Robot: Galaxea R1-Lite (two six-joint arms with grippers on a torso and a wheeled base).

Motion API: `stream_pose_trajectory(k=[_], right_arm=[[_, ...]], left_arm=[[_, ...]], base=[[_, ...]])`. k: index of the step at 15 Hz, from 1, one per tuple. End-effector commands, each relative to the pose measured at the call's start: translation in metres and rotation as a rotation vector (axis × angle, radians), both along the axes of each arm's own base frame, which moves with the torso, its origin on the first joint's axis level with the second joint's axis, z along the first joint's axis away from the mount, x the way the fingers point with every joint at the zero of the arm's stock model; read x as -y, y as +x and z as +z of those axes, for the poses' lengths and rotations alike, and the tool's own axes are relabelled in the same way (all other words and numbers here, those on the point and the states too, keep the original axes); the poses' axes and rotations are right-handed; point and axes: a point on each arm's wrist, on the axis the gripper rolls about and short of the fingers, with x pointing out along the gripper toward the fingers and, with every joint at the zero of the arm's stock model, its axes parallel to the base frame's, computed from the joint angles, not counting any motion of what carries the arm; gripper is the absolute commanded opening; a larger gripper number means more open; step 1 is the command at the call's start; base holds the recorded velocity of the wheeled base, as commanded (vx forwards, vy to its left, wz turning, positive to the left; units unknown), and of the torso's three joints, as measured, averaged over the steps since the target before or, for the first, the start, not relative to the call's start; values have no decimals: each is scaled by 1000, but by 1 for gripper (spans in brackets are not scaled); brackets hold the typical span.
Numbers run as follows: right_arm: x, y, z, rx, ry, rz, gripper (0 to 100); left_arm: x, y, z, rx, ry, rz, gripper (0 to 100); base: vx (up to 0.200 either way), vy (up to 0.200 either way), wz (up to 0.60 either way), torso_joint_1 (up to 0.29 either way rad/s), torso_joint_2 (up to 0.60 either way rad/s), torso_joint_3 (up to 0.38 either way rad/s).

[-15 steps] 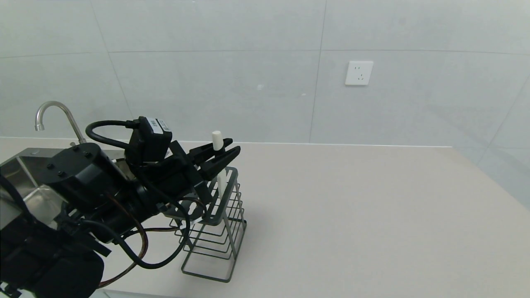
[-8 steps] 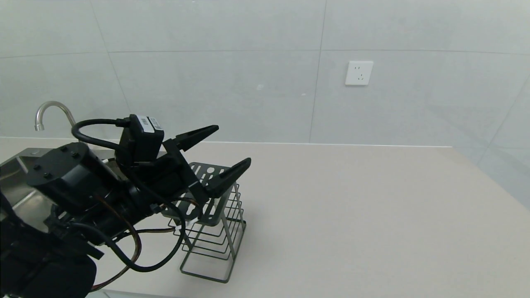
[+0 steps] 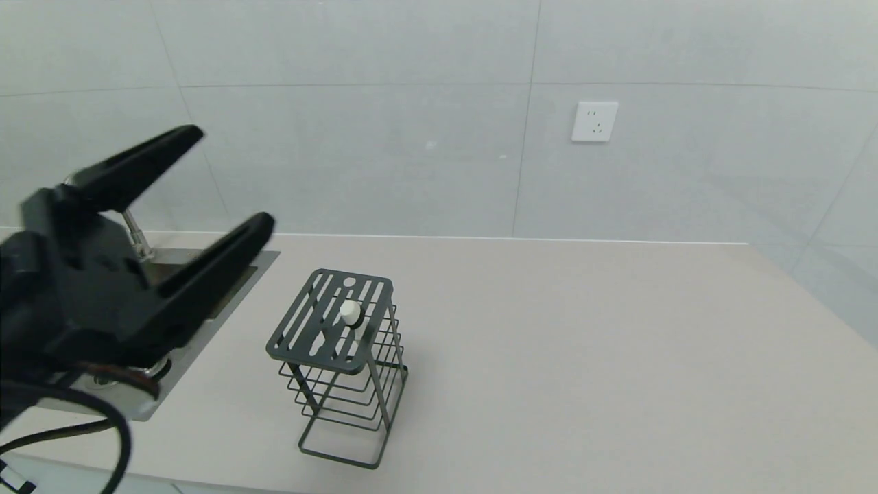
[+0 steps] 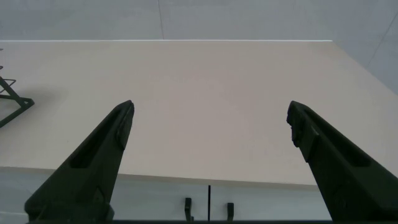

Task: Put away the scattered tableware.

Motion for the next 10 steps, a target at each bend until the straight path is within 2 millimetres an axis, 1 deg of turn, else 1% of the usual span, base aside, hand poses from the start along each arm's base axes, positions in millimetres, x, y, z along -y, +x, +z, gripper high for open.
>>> stream_pose_trajectory(k=[1, 2, 3, 6, 8, 9, 10], right_arm=[[0, 0, 0, -2, 0, 1, 100], [0, 0, 0, -2, 0, 1, 100], [0, 0, 0, -2, 0, 1, 100], [0, 0, 0, -2, 0, 1, 100], [0, 0, 0, -2, 0, 1, 100], [0, 0, 0, -2, 0, 1, 100], [0, 0, 0, -2, 0, 1, 100]], left_arm=[[-50, -72, -5, 133, -47, 223, 100], [-52, -82, -12, 126, -41, 234, 100], [-57, -103, -26, 114, -36, 243, 100], [-63, -133, -42, 90, -33, 327, 100], [-64, -156, -69, 20, -10, 397, 100], [-64, -165, -84, -26, -1, 396, 100], [-64, -170, -94, -59, 3, 403, 100]], base=[[0, 0, 0, 0, 0, 0], [0, 0, 0, 0, 0, 0], [0, 0, 0, 0, 0, 0], [0, 0, 0, 0, 0, 0], [0, 0, 0, 0, 0, 0], [0, 0, 0, 0, 0, 0], [0, 0, 0, 0, 0, 0]])
